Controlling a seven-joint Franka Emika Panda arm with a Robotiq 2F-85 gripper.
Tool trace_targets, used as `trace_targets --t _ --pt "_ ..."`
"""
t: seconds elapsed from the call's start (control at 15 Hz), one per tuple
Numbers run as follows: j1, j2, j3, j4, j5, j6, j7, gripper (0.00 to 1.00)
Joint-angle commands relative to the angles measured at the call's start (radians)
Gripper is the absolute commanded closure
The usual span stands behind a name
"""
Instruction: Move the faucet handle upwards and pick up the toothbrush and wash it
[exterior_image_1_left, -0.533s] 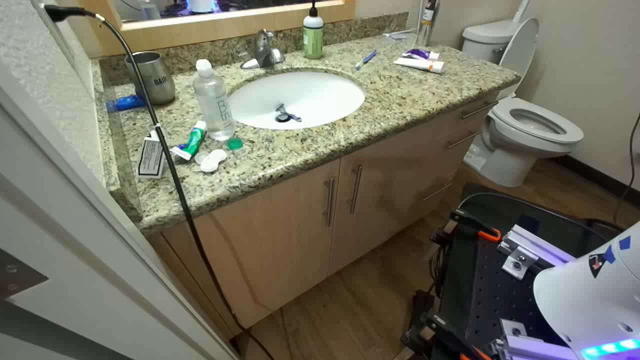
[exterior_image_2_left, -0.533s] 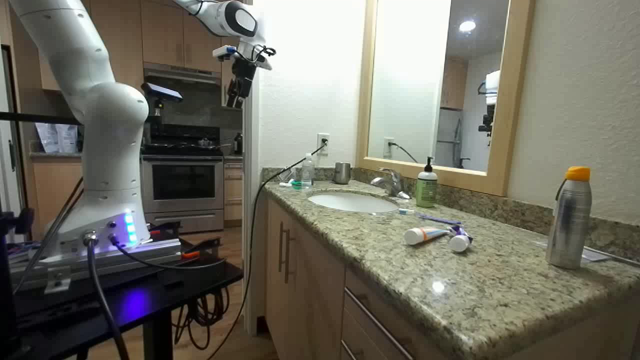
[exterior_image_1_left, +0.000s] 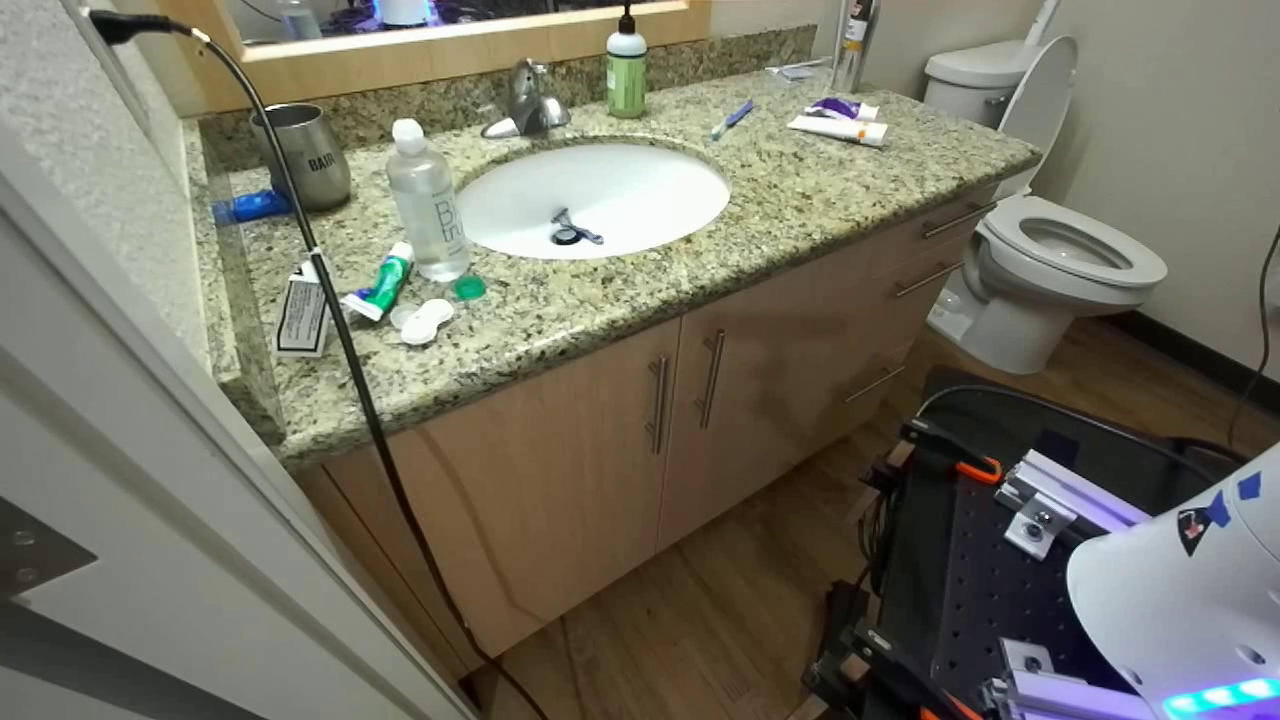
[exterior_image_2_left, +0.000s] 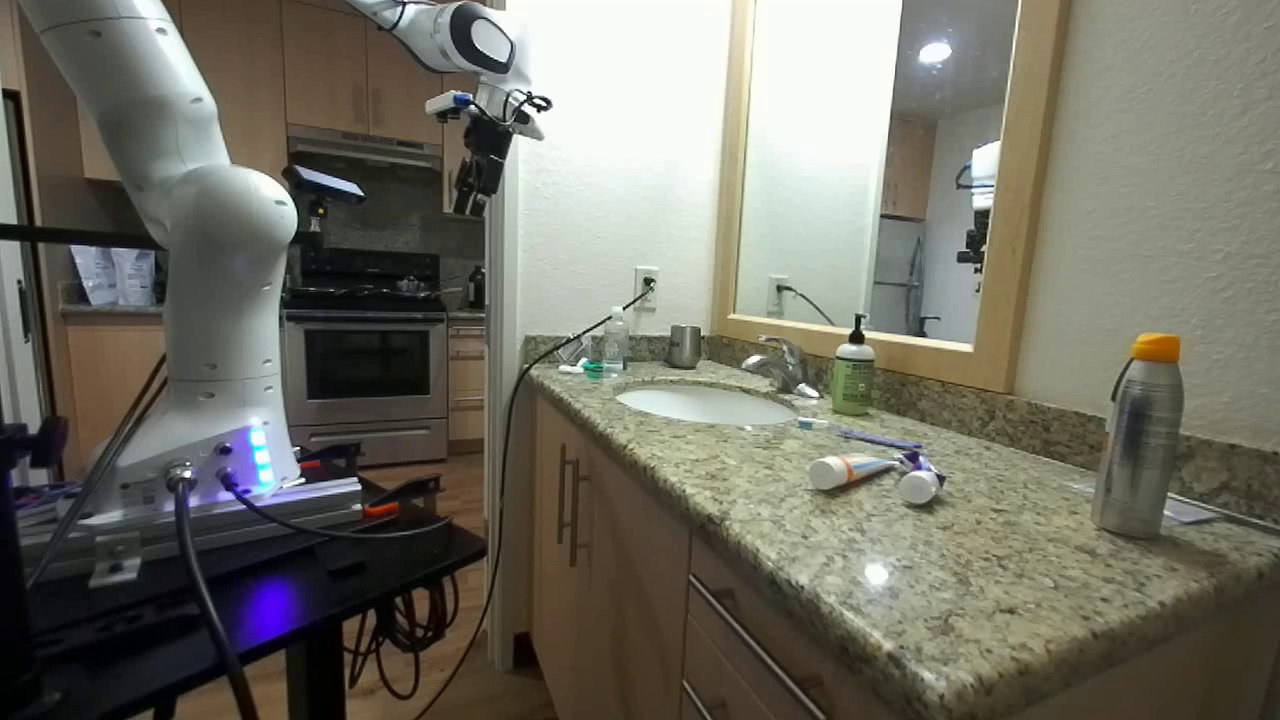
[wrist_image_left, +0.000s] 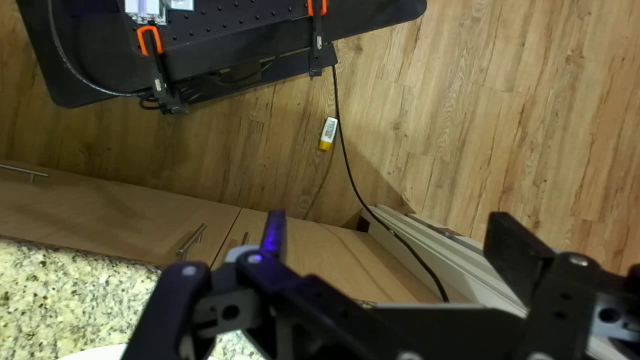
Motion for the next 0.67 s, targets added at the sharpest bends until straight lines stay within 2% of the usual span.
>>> trace_targets --t 0.0,0.13,0.6 --pt "-0.016 0.001 0.013 0.003 0.004 -0.003 -0.005 0.0" --pt "-0.044 0.038 -0.004 0.006 0.032 0.147 0.046 0.0" --pt "-0.14 0.281 -0.128 0.241 0.012 0.574 0.014 0.0"
